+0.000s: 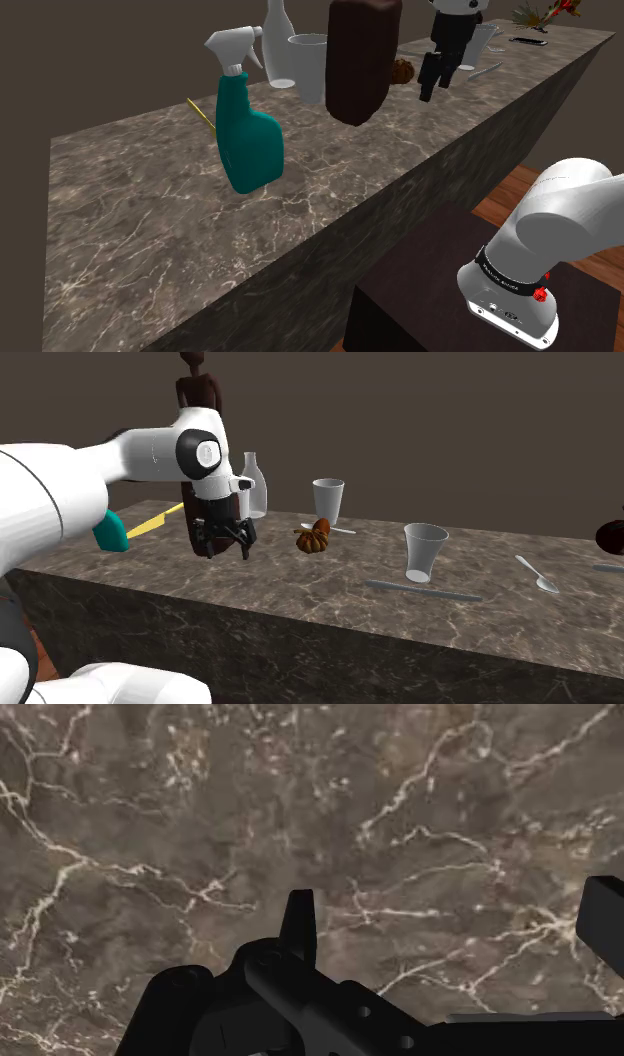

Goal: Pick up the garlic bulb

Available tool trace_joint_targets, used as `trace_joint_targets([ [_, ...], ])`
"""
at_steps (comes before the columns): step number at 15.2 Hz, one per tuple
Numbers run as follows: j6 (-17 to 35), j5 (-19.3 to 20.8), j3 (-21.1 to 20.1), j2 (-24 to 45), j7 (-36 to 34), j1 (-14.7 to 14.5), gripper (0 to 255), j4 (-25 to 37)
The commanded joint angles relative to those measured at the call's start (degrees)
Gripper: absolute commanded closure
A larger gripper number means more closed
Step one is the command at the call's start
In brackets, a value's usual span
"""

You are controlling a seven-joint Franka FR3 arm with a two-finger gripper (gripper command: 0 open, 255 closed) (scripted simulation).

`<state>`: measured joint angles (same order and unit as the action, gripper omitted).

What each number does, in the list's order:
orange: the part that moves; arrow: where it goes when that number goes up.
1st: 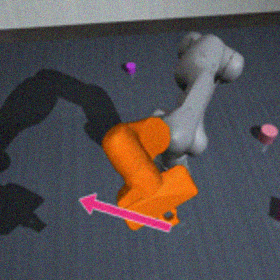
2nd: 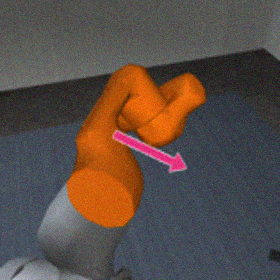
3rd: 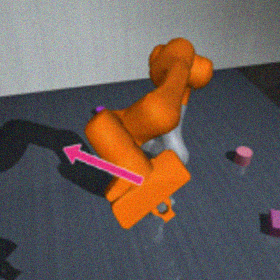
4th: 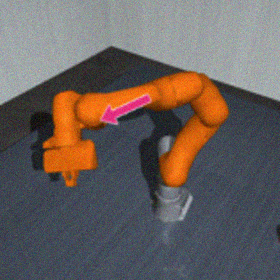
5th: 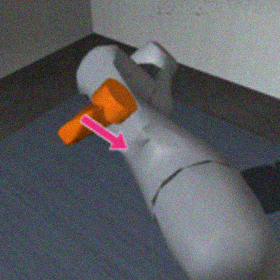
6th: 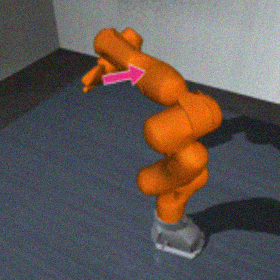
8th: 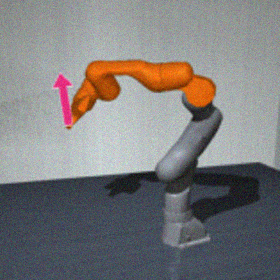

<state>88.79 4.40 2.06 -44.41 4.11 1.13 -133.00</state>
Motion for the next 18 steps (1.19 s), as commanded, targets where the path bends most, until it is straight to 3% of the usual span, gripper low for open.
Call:
trace_joint_targets([
  [1, 0.0, 0.0, 0.0, 0.0, 0.0, 0.0, 0, 0.0],
  [9, 4.8, 1.0, -0.3, 16.2, -12.5, 5.6, 0, 13.4],
  [18, 4.6, 2.8, 1.4, 32.6, -25.4, 10.9, 0, 32.0],
])
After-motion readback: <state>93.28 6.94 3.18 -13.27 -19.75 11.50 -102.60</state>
